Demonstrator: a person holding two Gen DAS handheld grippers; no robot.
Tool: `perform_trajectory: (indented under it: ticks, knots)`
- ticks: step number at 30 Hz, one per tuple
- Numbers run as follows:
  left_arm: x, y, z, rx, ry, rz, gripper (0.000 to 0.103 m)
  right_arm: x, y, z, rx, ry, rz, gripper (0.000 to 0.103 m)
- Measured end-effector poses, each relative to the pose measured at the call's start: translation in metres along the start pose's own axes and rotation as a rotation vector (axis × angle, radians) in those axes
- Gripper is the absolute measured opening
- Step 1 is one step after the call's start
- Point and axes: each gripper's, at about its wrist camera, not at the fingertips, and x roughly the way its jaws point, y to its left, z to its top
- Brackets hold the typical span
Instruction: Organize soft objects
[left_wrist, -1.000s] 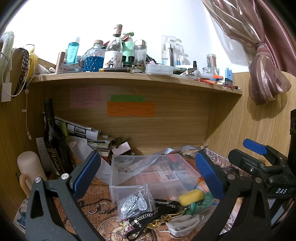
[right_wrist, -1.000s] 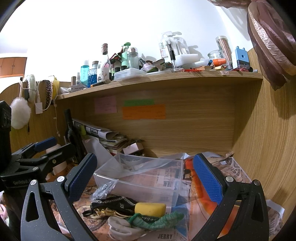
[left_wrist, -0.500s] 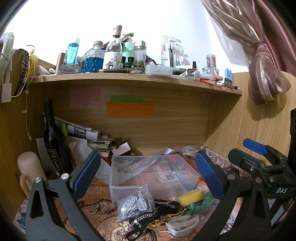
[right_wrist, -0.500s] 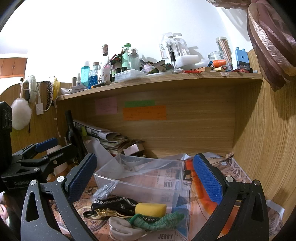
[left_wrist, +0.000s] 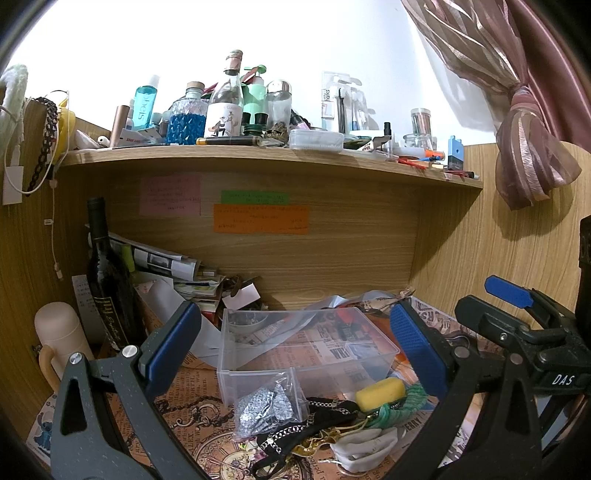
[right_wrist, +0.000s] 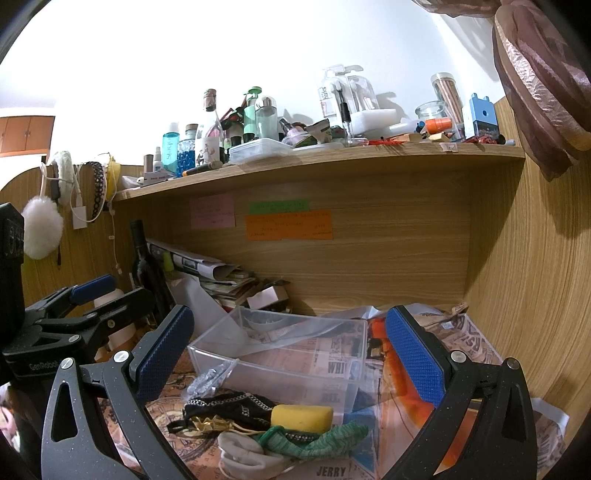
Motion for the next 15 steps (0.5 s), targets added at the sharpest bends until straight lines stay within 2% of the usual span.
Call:
perform_trajectory:
  ticks: [15]
  knots:
    - [0.0001, 0.0002, -0.0008, -0.001, 0.003, 0.001, 0.103, -0.0005, -0.0005, 0.0006, 0.003, 0.0, 0.001, 0.103]
